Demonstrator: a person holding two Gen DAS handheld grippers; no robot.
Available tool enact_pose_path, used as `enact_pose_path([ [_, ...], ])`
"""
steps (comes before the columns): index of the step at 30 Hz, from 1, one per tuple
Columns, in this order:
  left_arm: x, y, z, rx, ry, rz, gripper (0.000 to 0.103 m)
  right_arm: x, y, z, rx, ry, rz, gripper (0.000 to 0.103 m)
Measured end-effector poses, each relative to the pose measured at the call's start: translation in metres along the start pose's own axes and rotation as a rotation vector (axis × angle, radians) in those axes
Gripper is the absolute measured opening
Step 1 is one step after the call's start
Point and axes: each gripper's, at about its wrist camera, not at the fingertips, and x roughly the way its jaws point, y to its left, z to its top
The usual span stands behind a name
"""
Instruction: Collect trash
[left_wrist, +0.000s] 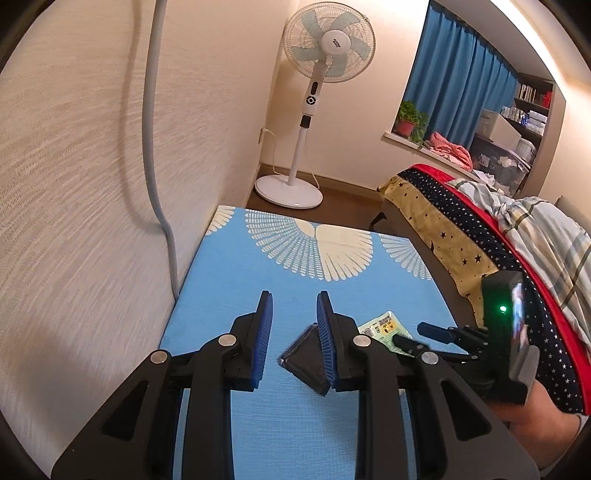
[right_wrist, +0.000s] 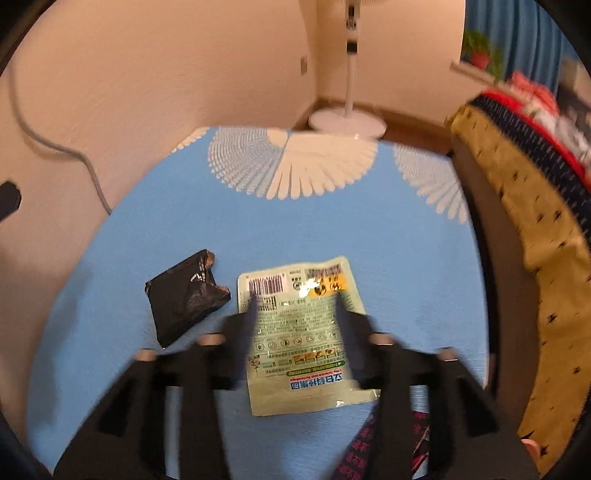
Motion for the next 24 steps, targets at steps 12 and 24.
enact_pose_path([
  [12,0.006,0.001,-0.002,-0.011,0.010,-0.011,0.025,0.041,-0.004,-0.002,0.037,0.116,-0.026,0.090],
  [24,0.010,-0.001,-0.002,-0.007,0.016,-0.020,0.025,0.049,0.005,-0.004,-0.012,0.145,-0.040,0.091],
])
